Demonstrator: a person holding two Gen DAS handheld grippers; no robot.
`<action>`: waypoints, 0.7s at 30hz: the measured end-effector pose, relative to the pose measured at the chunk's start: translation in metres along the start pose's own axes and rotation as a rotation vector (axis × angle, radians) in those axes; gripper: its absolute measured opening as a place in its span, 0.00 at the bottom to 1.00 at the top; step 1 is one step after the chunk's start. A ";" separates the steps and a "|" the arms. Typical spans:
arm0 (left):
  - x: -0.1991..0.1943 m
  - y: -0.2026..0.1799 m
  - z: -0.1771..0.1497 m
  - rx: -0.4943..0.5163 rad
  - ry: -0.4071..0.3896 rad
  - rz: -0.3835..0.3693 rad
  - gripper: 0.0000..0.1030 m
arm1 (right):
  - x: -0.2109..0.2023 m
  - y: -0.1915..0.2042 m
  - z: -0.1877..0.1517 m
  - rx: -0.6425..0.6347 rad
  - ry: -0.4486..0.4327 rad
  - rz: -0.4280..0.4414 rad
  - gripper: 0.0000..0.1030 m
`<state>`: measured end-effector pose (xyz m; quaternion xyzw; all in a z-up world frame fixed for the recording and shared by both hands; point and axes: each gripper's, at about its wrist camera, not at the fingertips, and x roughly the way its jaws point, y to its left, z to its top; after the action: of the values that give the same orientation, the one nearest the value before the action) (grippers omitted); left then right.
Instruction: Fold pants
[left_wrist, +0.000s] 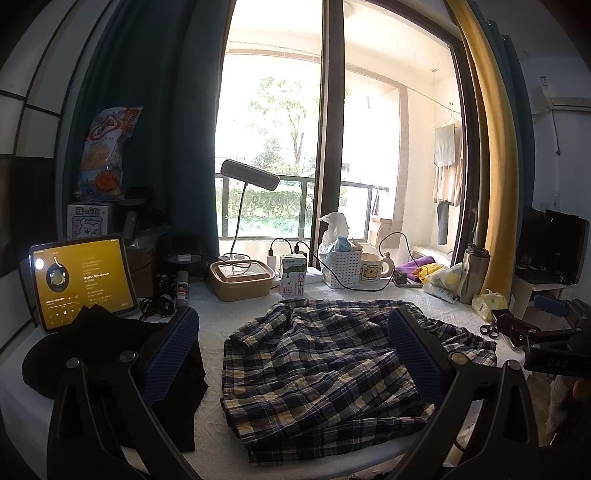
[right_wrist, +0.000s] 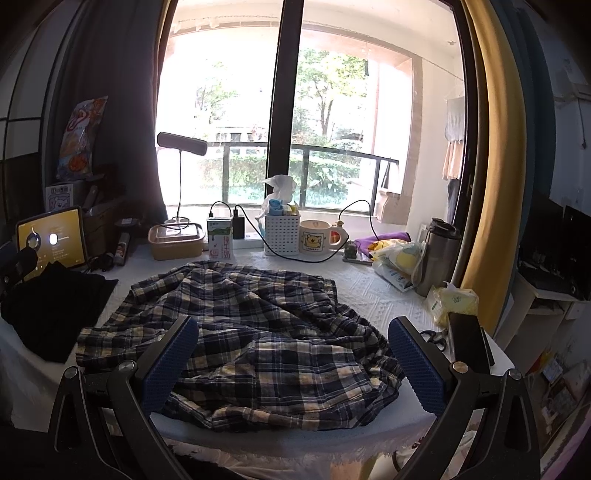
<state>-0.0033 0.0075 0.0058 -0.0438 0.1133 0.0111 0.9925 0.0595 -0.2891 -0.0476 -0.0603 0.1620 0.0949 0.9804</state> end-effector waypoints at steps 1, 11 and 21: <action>0.001 -0.001 0.000 0.000 0.000 0.001 0.98 | 0.000 0.000 0.000 0.000 0.000 0.000 1.00; 0.003 0.004 -0.003 -0.001 0.001 -0.001 0.98 | 0.002 0.001 0.000 -0.004 0.003 -0.002 1.00; 0.015 0.005 -0.006 -0.014 0.039 -0.018 0.98 | 0.008 -0.001 0.001 -0.023 0.008 -0.001 1.00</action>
<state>0.0103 0.0118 -0.0038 -0.0519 0.1320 0.0022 0.9899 0.0677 -0.2882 -0.0495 -0.0719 0.1647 0.0961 0.9790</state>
